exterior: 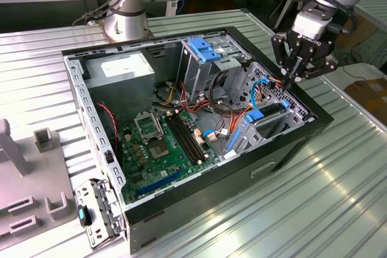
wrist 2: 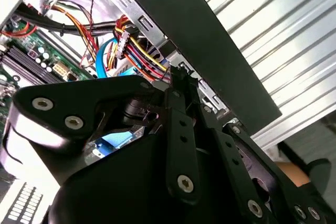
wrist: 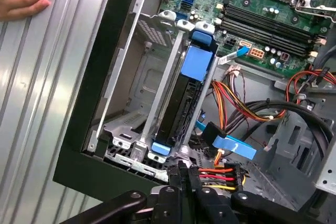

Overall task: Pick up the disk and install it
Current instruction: 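Insert the first disk wire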

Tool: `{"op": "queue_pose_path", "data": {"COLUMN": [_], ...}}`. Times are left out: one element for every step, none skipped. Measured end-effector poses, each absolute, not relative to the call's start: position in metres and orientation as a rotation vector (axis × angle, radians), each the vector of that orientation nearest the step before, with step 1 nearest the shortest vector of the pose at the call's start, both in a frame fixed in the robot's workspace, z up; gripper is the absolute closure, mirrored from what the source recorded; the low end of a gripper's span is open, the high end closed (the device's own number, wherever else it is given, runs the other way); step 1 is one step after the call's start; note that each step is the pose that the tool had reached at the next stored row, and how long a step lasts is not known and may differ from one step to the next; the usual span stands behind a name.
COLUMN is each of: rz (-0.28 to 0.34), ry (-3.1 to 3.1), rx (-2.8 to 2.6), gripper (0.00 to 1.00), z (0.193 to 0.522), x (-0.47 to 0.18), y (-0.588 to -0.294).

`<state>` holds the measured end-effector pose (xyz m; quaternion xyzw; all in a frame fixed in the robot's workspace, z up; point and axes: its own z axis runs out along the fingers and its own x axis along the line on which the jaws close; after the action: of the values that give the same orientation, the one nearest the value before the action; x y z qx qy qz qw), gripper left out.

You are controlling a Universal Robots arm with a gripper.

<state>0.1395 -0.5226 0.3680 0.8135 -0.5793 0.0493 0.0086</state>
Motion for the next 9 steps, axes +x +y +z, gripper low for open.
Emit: {"op": "queue_pose_path", "data": {"rz": [0.154, 0.154, 0.152, 0.150, 0.150, 0.150, 0.149, 0.149, 0.148], "ry": [-1.825, -1.828, -1.828, -1.828, -1.833, -1.852, -1.866, -1.895, -1.914], "rx": [2.531, 2.528, 2.527, 2.527, 2.522, 2.508, 2.497, 2.473, 2.457], "gripper": [0.83, 0.83, 0.83, 0.83, 0.83, 0.83, 0.83, 0.83, 0.83], "z": [0.3679, 0.3680, 0.3679, 0.3679, 0.3678, 0.3678, 0.3678, 0.3677, 0.3676], "x": [0.1393, 0.1383, 0.1360, 0.1355, 0.1352, 0.1352, 0.1351, 0.1351, 0.1351], "y": [-0.5226, -0.5225, -0.5226, -0.5226, -0.5226, -0.5226, -0.5226, -0.5226, -0.5226]}}
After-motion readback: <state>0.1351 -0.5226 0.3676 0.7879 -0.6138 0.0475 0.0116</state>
